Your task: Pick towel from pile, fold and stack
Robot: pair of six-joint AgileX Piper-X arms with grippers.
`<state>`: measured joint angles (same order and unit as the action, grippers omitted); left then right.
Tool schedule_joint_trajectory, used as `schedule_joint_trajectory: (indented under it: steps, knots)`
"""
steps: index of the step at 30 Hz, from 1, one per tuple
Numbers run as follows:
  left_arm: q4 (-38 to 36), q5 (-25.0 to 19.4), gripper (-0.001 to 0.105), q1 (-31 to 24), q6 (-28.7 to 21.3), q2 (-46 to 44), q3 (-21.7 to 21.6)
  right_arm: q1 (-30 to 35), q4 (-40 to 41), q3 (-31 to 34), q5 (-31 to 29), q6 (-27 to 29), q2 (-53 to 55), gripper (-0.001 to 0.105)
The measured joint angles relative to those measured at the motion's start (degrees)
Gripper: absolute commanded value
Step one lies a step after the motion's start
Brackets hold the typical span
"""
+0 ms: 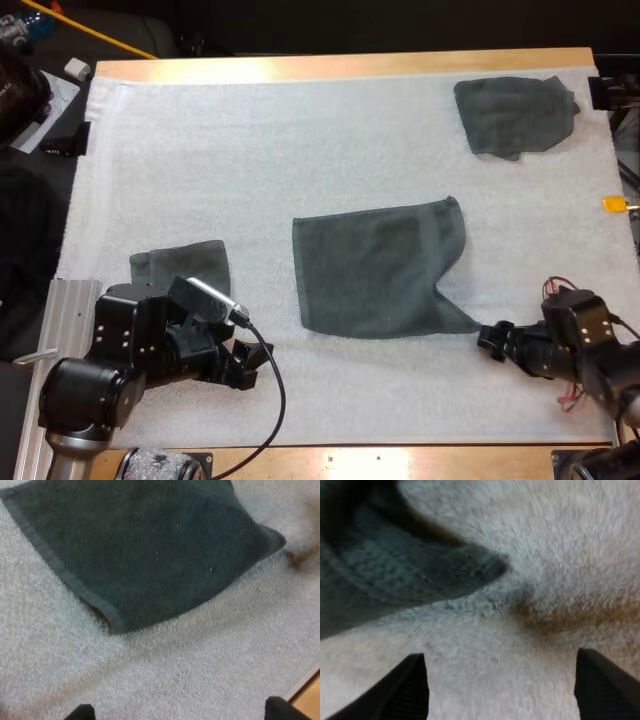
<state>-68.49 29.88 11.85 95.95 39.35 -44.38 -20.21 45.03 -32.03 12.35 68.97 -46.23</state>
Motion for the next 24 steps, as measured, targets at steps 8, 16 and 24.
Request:
schedule_joint_trajectory:
  steps: [8,16,24]
  knots:
    - [1.2,0.4,0.065,0.0,0.1,0.0,0.0,0.0,-11.7,2.4,2.0,-4.2,-10.7,0.061]
    - [1.3,0.7,0.065,0.0,0.4,0.0,0.0,0.6,-18.8,2.6,4.1,-5.8,-19.3,0.060]
    - [1.3,0.7,0.064,0.0,0.4,0.1,0.0,0.6,-25.0,1.9,6.1,-9.5,-24.6,0.042]
